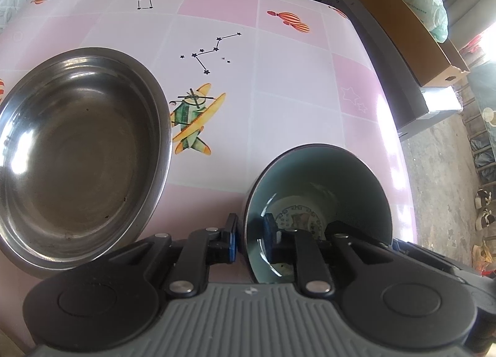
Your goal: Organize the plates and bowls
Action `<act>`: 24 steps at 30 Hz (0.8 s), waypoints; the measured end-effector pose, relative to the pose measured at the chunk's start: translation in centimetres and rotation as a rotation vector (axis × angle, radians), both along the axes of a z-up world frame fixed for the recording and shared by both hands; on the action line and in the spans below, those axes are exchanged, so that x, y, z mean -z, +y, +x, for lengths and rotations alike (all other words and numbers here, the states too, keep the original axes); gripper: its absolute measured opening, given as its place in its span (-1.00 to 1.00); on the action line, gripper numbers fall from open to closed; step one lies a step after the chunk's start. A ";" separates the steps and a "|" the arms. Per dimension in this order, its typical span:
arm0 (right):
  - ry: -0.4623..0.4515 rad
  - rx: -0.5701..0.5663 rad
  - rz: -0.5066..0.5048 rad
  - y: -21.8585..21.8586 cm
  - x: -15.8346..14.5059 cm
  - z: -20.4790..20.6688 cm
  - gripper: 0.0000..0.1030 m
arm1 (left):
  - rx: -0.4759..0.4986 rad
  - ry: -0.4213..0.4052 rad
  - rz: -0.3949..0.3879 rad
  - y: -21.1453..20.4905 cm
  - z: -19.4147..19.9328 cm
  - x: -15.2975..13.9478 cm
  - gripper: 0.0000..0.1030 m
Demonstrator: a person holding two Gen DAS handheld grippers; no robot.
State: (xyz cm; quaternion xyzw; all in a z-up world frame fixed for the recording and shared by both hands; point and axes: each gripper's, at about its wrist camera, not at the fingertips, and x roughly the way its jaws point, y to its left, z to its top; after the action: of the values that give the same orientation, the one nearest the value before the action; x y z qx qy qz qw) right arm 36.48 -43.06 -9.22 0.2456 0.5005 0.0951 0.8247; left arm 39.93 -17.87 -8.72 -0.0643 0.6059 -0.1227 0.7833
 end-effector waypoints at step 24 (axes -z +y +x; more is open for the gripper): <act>-0.010 -0.002 -0.021 0.2 0.2 -0.2 -0.58 | 0.032 -0.019 0.016 -0.6 -0.3 -0.2 -0.64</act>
State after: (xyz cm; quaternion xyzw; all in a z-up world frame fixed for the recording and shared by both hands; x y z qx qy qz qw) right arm 36.26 -42.84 -9.41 0.2358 0.4976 0.0921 0.8297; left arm 39.65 -18.52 -8.49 -0.0473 0.6004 -0.1310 0.7875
